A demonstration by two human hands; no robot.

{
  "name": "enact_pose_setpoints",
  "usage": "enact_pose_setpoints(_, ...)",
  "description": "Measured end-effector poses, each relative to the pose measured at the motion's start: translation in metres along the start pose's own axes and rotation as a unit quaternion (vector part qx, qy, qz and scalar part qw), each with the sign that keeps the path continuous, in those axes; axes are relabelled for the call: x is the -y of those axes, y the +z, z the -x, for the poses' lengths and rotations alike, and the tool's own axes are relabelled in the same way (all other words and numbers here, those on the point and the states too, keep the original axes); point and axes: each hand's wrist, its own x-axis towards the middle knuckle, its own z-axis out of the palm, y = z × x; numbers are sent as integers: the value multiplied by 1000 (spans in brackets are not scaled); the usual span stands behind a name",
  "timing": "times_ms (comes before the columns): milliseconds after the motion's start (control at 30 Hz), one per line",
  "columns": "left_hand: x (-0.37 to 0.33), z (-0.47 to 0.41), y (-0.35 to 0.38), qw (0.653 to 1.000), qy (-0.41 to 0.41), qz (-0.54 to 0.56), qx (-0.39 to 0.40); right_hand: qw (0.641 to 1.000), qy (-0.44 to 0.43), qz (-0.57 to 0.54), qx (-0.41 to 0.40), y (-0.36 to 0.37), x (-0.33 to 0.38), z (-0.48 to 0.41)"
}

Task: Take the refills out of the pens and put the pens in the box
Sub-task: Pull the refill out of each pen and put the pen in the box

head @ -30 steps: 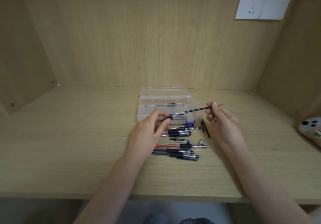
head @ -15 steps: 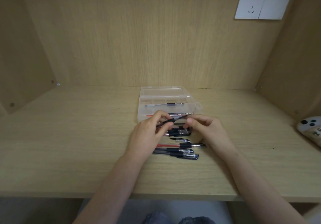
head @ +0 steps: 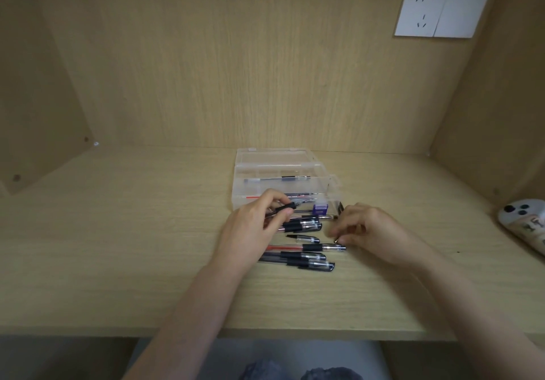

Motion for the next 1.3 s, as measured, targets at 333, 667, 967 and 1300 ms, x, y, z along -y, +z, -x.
enact_pose_setpoints(333, 0, -1, 1, 1000, 4, -6, 7, 927, 78, -292, -224, 6, 16, -10)
enact_pose_setpoints(667, 0, -1, 1, 1000, 5, -9, 7, 877, 50, -433, -200, 22, 20, -20)
enact_pose_setpoints(967, -3, 0, -1, 1000, 10, -27, 9, 864, 15, -471, -174, 21, 25, -15)
enact_pose_setpoints(1300, -6, 0, -1, 999, 14, -30, 16, 877, 12, -459, -142, 24, 28, -18)
